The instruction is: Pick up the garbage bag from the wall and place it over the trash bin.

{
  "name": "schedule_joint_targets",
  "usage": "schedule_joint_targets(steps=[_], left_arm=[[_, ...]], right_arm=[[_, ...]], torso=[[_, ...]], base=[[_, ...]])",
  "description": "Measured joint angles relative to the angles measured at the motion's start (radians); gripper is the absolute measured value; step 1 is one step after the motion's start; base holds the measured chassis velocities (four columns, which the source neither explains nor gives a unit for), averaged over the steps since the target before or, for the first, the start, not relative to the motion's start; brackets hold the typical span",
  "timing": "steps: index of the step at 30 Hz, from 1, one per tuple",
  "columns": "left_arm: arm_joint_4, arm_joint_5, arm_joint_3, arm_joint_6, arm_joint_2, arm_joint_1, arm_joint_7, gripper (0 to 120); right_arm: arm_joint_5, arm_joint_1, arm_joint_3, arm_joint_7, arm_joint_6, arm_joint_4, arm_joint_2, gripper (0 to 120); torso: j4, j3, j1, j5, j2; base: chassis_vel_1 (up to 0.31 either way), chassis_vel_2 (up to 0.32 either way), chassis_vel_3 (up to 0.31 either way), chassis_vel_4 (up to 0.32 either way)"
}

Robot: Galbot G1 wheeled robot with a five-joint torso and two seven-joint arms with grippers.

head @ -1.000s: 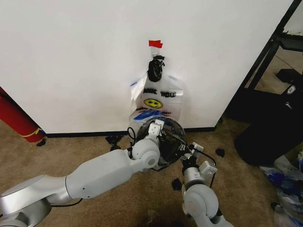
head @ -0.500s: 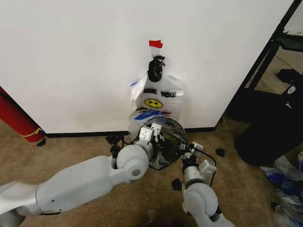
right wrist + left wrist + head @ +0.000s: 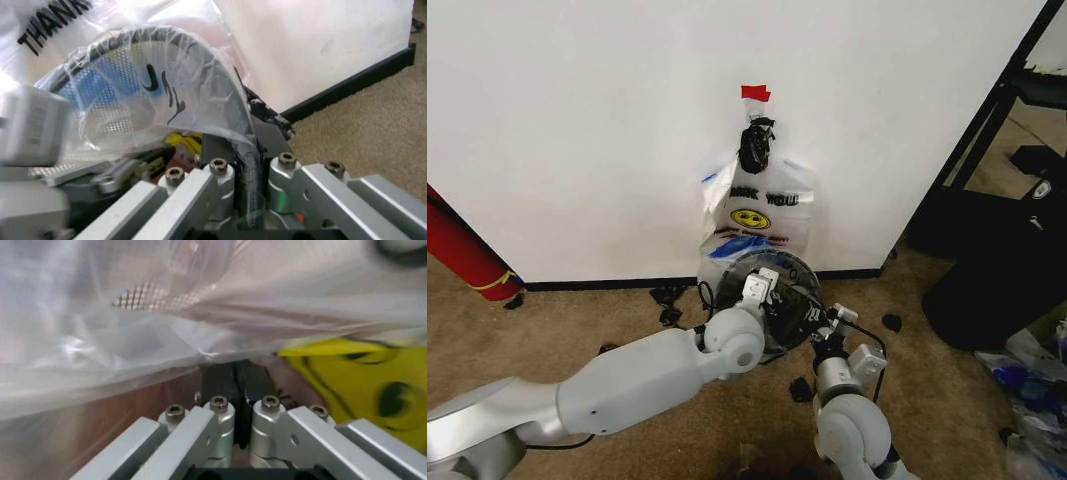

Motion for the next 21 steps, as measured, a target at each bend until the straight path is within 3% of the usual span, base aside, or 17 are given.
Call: schedule_joint_targets(steps=[6,11,14,21], left_arm=[[0.084,0.064,0.013,-0.015,-0.034,-0.008,0.015,0],[0.1,0.06,0.026,0.004,-0.043,-0.015,0.013,0],[0.08,-0.026,0.039,0.072,-0.04,-0.032,-0.014,0],[0.031,-0.157,0.039,0.12,-0.035,-0.067,-0.041,0]], right_arm=[[-0.001,-0.001,-0.004,-0.003,0.001,0.005,0.004,0],[-0.014,-0.006,-0.01,-0.009,0.001,0.005,0.01,0],[-0.048,-0.008,-0.012,-0.023,0.013,0.0,0.009,0],[-0.105,-0.012,-0.01,-0.047,0.049,-0.015,0.002,0]], torso=[[0.0001,0.0,0.0,0.0,0.0],[0.0002,0.0,0.0,-0.0001,0.0],[0.0002,0.0,0.0,0.0,0.0],[0.0002,0.0,0.0,0.0,0.0]], base=[[0.0,0.0,0.0,0.0],[0.0,0.0,0.0,0.0],[0.0,0.0,0.0,0.0],[0.0,0.0,0.0,0.0]])
